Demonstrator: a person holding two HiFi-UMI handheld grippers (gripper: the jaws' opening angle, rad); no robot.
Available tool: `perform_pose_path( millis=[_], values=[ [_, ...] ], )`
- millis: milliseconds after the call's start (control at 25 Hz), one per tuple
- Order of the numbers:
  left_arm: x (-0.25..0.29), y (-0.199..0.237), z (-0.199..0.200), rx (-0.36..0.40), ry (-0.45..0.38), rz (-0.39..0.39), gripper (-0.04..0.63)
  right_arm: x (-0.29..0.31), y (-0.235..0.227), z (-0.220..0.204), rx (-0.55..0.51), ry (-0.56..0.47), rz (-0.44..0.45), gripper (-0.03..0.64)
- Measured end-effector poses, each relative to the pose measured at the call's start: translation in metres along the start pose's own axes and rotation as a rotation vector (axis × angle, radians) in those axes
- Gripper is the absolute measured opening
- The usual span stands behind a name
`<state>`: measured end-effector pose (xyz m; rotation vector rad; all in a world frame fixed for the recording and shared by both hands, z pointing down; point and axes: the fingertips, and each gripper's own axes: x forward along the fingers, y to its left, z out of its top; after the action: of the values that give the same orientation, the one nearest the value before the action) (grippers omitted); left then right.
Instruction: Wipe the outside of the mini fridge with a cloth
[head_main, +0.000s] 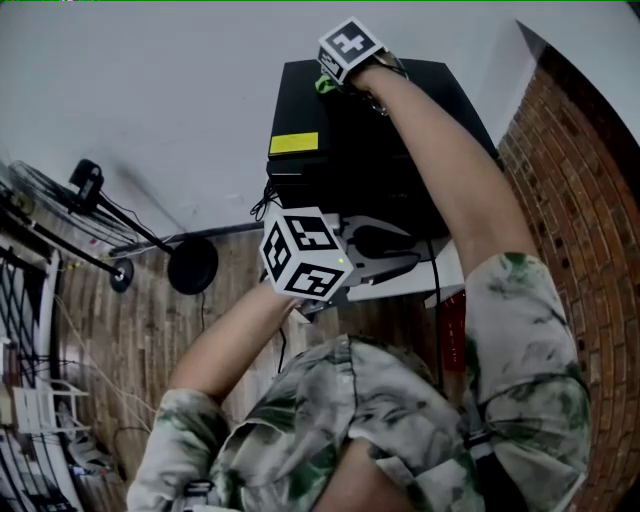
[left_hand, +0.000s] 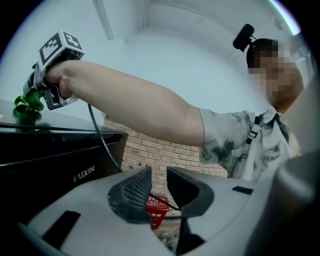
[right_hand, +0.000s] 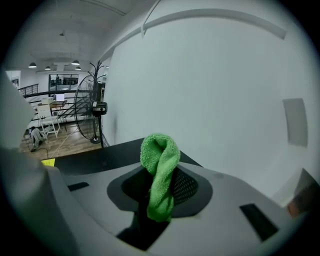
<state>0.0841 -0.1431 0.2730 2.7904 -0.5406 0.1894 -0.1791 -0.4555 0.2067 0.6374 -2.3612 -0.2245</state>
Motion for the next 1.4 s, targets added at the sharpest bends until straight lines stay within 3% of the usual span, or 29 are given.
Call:
perform_pose_path(
  millis=[840, 1120, 1400],
  values=[
    [0.078, -0.002, 0.04, 0.052, 0.003, -0.102, 0.091, -0.091, -0.159, -0.126, 0.099, 0.147, -0.187, 0.115],
    [0.102, 0.0, 0.045, 0.05, -0.005, -0.097, 0.091, -0.113, -0.195, -0.159, 0.111, 0.12, -0.193, 0.115],
    [0.128, 0.002, 0.048, 0.034, -0.031, -0.061, 0.091, -0.132, -0.198, -0.171, 0.105, 0.008, -0.116, 0.115]
  ],
)
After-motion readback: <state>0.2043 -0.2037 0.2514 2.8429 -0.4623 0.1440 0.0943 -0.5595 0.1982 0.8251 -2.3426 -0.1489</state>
